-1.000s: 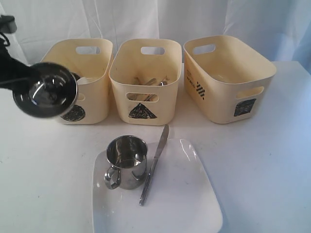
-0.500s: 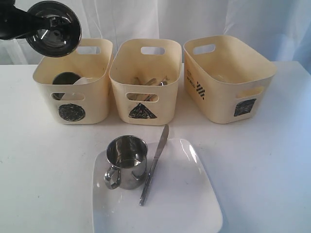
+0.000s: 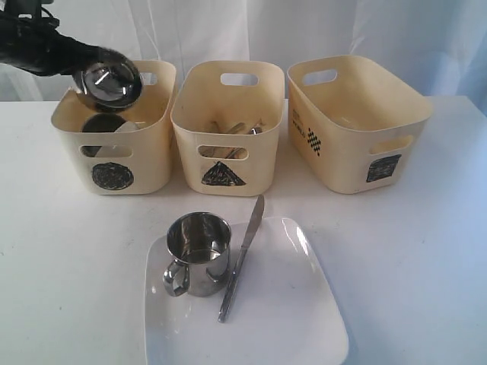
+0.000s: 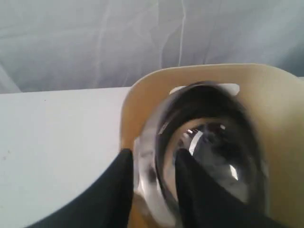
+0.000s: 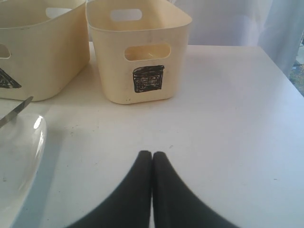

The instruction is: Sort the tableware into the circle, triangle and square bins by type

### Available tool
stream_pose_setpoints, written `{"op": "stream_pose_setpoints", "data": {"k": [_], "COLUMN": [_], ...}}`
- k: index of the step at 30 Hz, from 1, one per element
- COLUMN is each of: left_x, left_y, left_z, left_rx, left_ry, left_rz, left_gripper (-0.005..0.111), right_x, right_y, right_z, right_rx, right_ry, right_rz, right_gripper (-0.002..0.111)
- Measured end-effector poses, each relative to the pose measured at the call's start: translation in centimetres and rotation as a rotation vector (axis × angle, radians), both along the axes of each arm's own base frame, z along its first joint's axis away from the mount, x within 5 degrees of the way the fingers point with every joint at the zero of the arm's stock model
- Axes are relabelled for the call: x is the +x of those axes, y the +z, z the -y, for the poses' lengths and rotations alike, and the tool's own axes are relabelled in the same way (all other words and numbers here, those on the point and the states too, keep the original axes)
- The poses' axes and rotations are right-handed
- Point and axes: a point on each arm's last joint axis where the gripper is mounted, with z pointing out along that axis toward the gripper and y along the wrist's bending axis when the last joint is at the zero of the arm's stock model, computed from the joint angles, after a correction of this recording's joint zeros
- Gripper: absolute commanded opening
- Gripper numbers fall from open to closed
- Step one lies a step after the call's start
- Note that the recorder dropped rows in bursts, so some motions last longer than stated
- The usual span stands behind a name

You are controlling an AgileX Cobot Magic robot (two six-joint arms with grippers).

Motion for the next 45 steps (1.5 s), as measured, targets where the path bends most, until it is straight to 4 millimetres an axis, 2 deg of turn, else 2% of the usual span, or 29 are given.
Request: {"op": "stream_pose_setpoints", "data": {"k": [5,9,11,14,17,18,21,25,27,28,34,35,37,40,45], "left_x": [-0.3,-1.9,-3.2,-6.4,-8.6,-10.0,-13.0,-17.4,-21.0,-22.1,-26.4,-27.4,-28.5,-29.3,-29.8], "left_y": [-0.4,-0.4,0.7,4.3,6.2,7.4,8.5,7.4,5.7,5.2,1.3,0.0,-1.8,-3.4,-4.5], "left_z": [0.1,0.4,0.5,0.9,1.4,1.7,1.9,2.1,3.0,3.4,4.8,5.3,5.8,6.2,6.5], "left_rx": [-0.007,-0.031,-0.013,-0.028,-0.052,-0.063,-0.084,-0.155,-0.194,-0.204,-0.223,-0.207,-0.170,-0.133,-0.088], "left_ry": [-0.009,-0.048,-0.088,-0.180,-0.271,-0.331,-0.390,-0.425,-0.482,-0.500,-0.581,-0.609,-0.636,-0.652,-0.669], "left_rz": [-0.059,-0.225,-0.272,-0.319,-0.354,-0.366,-0.391,-0.412,-0.405,-0.396,-0.312,-0.265,-0.215,-0.209,-0.197], "left_gripper": [0.046,0.034,0.034,0.034,0.034,0.034,0.034,0.034,0.034,0.034,0.033,0.033,0.034,0.035,0.049], "right_x": [0.0,0.0,0.0,0.0,0.0,0.0,0.0,0.0,0.0,0.0,0.0,0.0,0.0,0.0,0.0], "right_y": [0.0,0.0,0.0,0.0,0.0,0.0,0.0,0.0,0.0,0.0,0.0,0.0,0.0,0.0,0.0], "right_z": [0.0,0.0,0.0,0.0,0.0,0.0,0.0,0.0,0.0,0.0,0.0,0.0,0.0,0.0,0.0], "right_rx": [0.000,0.000,0.000,0.000,0.000,0.000,0.000,0.000,0.000,0.000,0.000,0.000,0.000,0.000,0.000], "right_ry": [0.000,0.000,0.000,0.000,0.000,0.000,0.000,0.000,0.000,0.000,0.000,0.000,0.000,0.000,0.000], "right_rz": [0.000,0.000,0.000,0.000,0.000,0.000,0.000,0.000,0.000,0.000,0.000,0.000,0.000,0.000,0.000], "right_gripper": [0.000,0.000,0.000,0.000,0.000,0.000,0.000,0.000,0.000,0.000,0.000,0.000,0.000,0.000,0.000]}}
